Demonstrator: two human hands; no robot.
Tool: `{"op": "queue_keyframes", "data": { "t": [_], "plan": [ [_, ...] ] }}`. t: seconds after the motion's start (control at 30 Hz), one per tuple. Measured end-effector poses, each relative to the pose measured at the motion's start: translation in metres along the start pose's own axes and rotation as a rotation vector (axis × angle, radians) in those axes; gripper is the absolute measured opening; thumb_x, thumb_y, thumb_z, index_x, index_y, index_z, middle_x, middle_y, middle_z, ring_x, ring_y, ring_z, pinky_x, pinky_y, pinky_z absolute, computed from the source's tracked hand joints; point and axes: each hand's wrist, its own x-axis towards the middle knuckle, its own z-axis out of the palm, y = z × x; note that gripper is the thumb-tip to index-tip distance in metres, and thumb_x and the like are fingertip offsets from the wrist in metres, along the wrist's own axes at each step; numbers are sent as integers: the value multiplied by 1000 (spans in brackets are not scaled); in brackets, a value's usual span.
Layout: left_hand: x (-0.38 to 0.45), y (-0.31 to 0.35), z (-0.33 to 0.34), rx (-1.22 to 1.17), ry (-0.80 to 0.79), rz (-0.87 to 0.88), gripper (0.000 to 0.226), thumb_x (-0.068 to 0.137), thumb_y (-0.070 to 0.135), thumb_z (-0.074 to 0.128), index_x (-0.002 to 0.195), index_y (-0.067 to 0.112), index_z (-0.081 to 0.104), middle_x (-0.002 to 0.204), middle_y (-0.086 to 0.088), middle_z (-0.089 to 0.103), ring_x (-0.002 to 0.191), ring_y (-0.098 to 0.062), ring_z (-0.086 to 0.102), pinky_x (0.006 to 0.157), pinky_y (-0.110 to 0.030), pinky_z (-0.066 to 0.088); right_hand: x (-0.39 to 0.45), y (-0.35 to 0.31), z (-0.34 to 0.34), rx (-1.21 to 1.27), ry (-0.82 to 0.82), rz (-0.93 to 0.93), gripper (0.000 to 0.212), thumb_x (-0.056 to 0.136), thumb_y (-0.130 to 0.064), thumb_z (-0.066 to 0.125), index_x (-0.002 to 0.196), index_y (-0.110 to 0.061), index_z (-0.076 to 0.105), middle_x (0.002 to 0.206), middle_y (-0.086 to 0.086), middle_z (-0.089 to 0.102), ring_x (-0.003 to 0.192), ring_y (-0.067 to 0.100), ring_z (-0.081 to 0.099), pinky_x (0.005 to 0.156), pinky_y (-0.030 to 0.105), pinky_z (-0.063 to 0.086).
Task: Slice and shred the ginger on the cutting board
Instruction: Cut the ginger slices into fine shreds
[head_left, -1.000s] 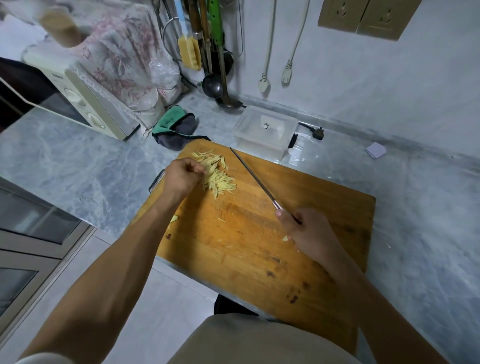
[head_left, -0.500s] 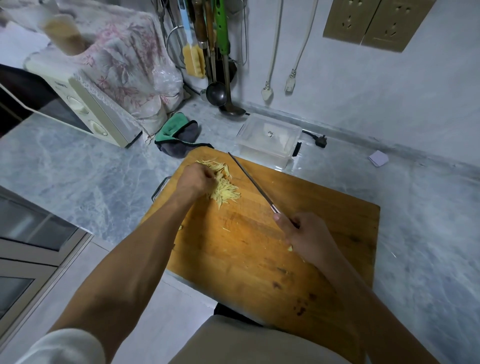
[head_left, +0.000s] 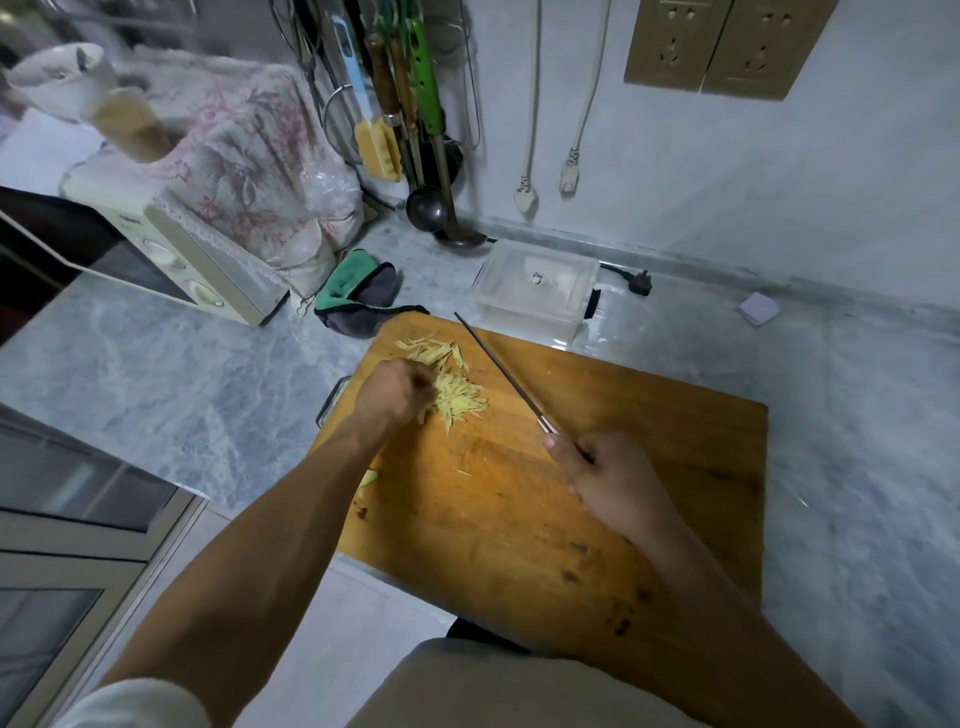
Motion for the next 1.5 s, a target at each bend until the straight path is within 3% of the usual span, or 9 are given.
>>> {"op": "queue_keyframes", "data": {
  "t": [0.17,0.23,0.37,0.67,0.77,0.83,1.0,1.17,1.5],
  "plan": [
    [-3,2,-2,-110,88,-8,5,90,23,71,89,19,67,80,2,71,61,-4,61,51,-12,41,-4,-5,0,8,0,17,69,97,-60,45,78,2,66,72,20,68,60,33,63,61,30,43],
    [-7,1,-4,-120,102,22,7,90,15,69,96,16,66,85,2,69,72,-9,65,58,-9,42,-4,-8,0,16,-2,28,72,98,-61,44,78,5,65,66,20,64,56,25,58,62,30,43],
    [-10,-1,-2,8,136,96,27,89,18,68,116,24,67,117,-1,60,95,-23,62,77,-27,49,0,-17,4,29,6,12,75,99,-60,42,76,9,63,59,9,56,53,21,54,61,30,41],
    [-3,10,7,56,49,8,16,94,22,65,108,26,72,97,1,73,77,-16,68,73,-33,60,5,-21,14,1,44,0,72,100,-58,44,79,8,65,75,23,67,55,20,55,59,28,39],
    [-3,5,5,-208,107,7,10,93,10,65,93,15,73,81,2,72,59,-12,66,55,-17,54,10,-24,14,12,40,21,68,100,-56,48,80,7,65,73,22,67,56,20,56,60,28,40],
    [-7,4,0,-406,185,-12,12,93,6,64,87,13,73,85,2,70,61,-3,61,56,-5,45,17,-28,13,25,21,38,61,98,-52,55,70,1,62,60,13,59,54,19,56,60,30,41],
    [-20,0,-15,-809,145,-127,10,90,14,71,94,7,76,79,-12,67,65,-20,53,60,-26,48,43,-49,15,90,-46,18,30,91,-37,72,75,-15,59,61,-2,54,52,12,51,57,30,44],
    [-31,12,-29,-1006,90,-152,5,87,6,72,92,3,74,74,-12,68,58,-19,63,61,-27,58,72,-87,25,153,-61,-61,24,84,-27,79,85,-14,60,69,-1,55,57,14,51,60,31,43],
    [-43,19,-50,-995,117,-141,10,85,-2,72,85,8,75,73,-12,70,57,-16,63,67,-29,60,115,-125,45,283,-46,-83,26,82,-21,81,84,-23,55,77,-1,59,70,17,58,66,34,49]
  ]
}}
